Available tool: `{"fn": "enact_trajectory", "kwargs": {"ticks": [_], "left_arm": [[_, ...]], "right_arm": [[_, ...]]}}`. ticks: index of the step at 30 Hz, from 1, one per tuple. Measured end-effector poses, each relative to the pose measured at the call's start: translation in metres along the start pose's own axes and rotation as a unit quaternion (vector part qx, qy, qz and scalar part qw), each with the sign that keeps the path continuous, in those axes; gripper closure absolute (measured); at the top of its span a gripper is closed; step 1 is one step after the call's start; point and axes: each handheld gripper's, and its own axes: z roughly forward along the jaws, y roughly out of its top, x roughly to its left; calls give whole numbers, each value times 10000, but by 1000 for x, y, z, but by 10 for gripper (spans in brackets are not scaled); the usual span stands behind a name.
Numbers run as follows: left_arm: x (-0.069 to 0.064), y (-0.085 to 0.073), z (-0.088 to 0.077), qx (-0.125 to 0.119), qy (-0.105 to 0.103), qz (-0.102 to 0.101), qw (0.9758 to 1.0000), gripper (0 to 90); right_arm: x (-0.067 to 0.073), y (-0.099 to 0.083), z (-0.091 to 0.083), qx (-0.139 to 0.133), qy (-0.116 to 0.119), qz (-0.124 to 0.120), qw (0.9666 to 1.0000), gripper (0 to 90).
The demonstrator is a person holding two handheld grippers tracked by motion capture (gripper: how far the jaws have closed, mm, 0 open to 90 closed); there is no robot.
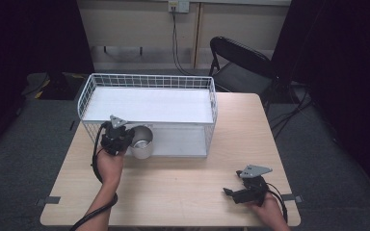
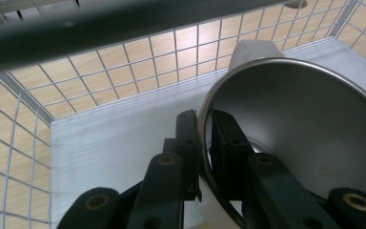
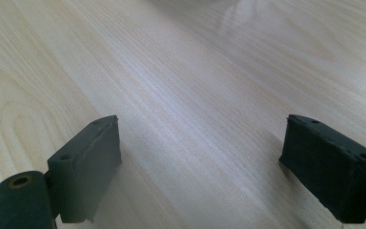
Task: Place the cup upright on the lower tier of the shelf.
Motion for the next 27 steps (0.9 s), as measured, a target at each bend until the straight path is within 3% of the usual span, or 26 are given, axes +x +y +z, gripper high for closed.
{"fn": "enact_trajectory", "kwargs": {"ticks": [7,20,27], "left_arm": [[0,0,3,-41,5,-85,10000,821],[1,-3,6,27,56,-21,10000,818],[3,-6,6,22,27,-127,9999,814]], "right_arm": [[0,0,0,5,1,-1,10000,121],[0,0,0,-1,0,-2,10000,121],[0,0,0,0,0,1,10000,121]]}}
